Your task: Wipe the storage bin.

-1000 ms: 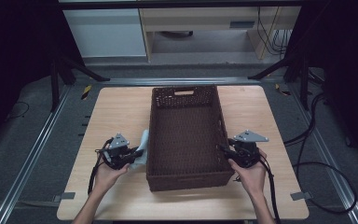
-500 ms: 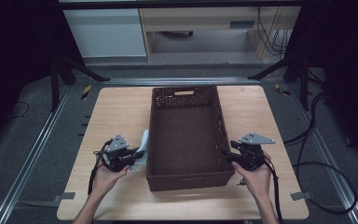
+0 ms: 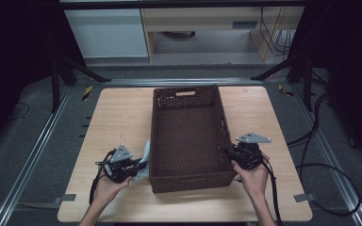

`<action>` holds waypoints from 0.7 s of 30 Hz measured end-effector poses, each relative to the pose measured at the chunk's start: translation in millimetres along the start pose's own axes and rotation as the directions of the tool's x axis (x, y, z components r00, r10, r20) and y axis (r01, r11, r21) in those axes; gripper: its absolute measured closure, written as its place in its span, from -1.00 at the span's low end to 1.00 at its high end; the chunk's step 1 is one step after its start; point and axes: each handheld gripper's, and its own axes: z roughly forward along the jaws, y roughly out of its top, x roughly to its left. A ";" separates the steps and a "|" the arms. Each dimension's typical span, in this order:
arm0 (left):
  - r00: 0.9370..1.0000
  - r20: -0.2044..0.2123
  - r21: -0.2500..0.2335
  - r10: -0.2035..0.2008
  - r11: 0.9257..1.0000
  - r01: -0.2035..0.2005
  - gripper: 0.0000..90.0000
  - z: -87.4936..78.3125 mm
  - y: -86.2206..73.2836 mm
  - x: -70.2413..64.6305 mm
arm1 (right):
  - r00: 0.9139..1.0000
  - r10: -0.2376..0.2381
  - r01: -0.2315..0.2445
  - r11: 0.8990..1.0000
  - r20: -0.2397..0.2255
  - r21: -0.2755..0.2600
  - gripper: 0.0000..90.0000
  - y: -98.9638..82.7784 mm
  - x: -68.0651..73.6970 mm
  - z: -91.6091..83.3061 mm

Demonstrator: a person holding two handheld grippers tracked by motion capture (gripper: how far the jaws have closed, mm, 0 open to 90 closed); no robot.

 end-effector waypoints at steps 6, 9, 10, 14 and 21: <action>1.000 0.009 0.041 -0.011 0.999 0.010 0.75 9.6 -2.2 0.1 | 1.000 0.007 -0.007 1.000 -0.001 -0.006 0.61 -0.6 -0.7 -0.4; 1.000 0.006 0.007 -0.020 1.000 0.020 0.75 2.0 0.2 -0.2 | 1.000 -0.009 0.009 1.000 -0.010 -0.014 0.47 -0.6 -2.0 -1.7; 1.000 0.005 -0.010 -0.017 1.000 0.017 0.75 -2.1 1.9 -0.7 | 1.000 -0.014 0.014 1.000 -0.016 -0.024 0.41 -0.4 -2.7 -3.3; 1.000 0.007 -0.103 0.007 0.995 -0.006 0.75 -23.5 10.0 -5.9 | 0.999 -0.016 0.013 0.997 -0.039 -0.082 0.27 2.1 -6.6 -15.8; 0.999 0.007 -0.149 0.052 0.988 -0.050 0.75 -42.3 11.4 -16.2 | 0.997 -0.018 0.015 0.999 -0.069 -0.037 0.29 -3.3 -8.1 -13.4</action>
